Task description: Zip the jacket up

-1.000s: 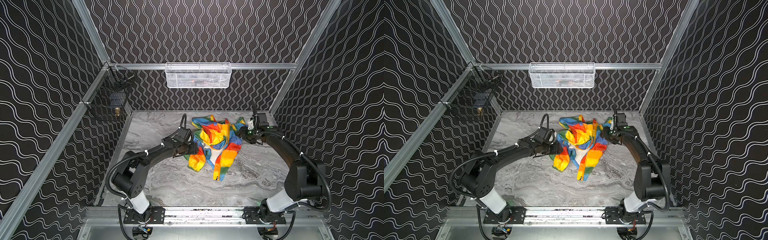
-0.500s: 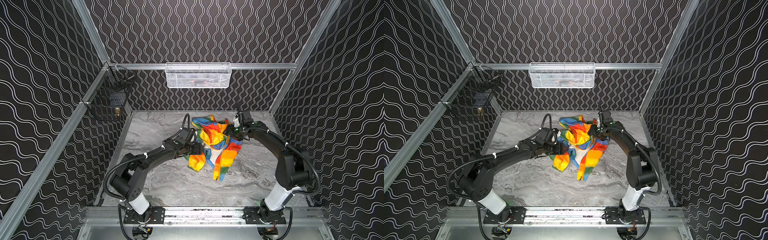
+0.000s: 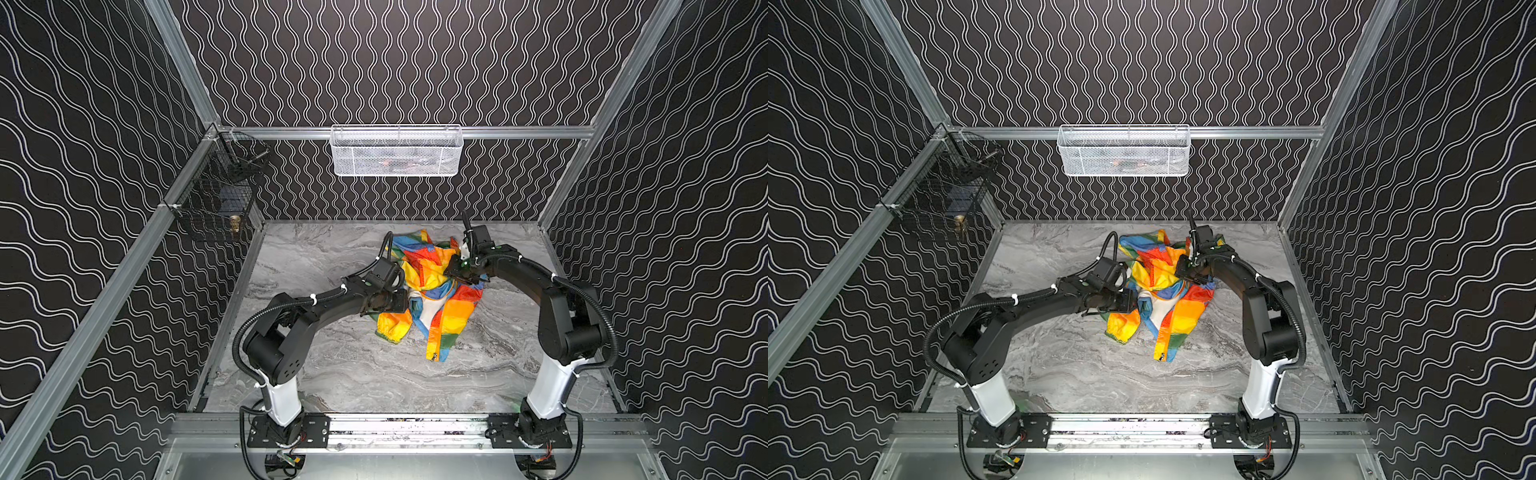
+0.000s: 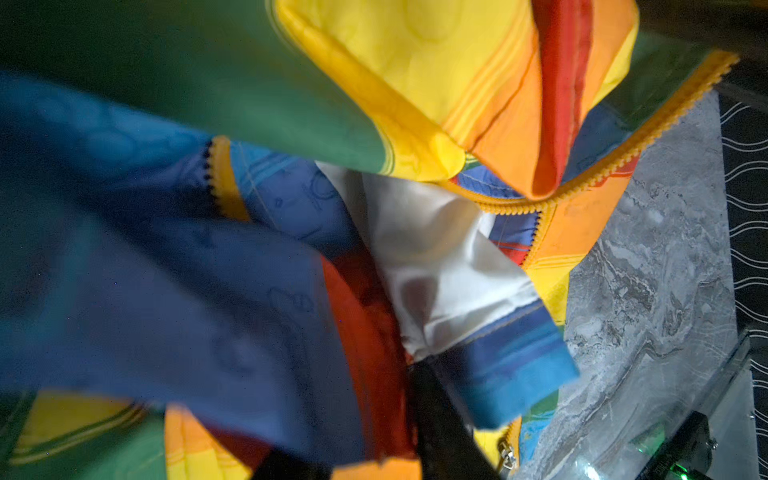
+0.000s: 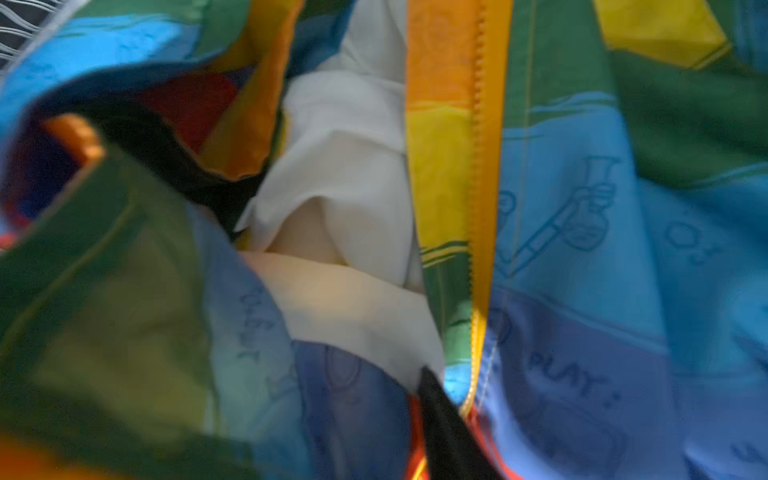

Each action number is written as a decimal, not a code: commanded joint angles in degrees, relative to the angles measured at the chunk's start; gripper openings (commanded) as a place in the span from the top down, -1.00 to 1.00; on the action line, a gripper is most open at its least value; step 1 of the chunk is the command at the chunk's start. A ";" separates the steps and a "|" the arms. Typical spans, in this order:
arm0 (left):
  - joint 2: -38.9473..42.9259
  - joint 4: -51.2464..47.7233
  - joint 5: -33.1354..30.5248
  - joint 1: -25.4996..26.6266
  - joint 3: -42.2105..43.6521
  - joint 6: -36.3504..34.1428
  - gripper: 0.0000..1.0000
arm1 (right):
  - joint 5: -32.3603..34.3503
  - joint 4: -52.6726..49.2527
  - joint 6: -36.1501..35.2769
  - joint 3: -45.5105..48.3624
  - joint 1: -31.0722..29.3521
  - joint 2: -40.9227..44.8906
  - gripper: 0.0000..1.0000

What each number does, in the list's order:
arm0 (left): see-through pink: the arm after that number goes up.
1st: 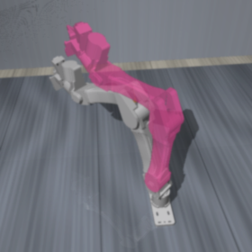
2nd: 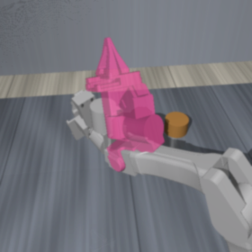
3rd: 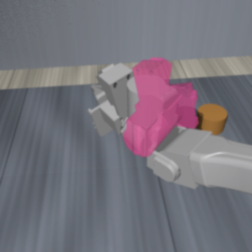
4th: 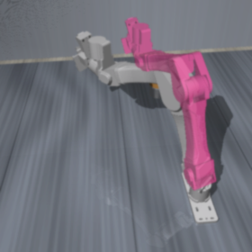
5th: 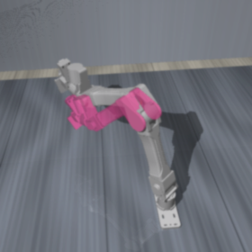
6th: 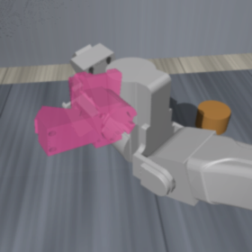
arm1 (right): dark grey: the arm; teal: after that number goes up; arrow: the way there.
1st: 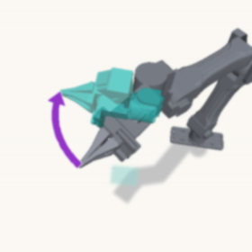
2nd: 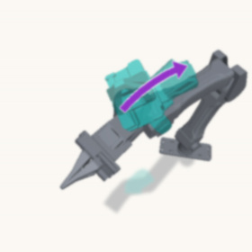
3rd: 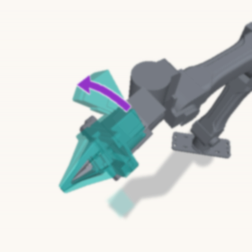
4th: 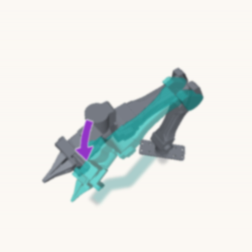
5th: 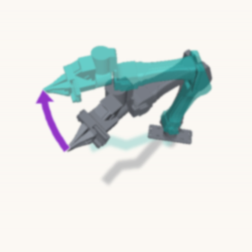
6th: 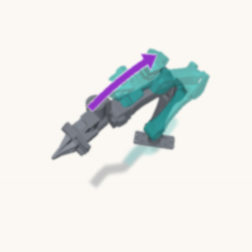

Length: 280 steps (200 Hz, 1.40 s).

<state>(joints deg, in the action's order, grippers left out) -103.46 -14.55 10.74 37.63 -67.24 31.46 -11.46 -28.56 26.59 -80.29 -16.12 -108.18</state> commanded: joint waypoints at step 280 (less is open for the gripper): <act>-2.03 -17.45 -16.35 -26.39 -19.65 -10.28 0.58 | -23.19 0.92 3.92 -17.09 -1.82 5.36 1.00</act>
<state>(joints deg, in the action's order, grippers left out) -103.90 -32.27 -6.07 12.91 -85.34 22.09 -33.30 -28.82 29.54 -96.18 -17.93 -101.65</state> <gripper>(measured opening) 0.066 0.053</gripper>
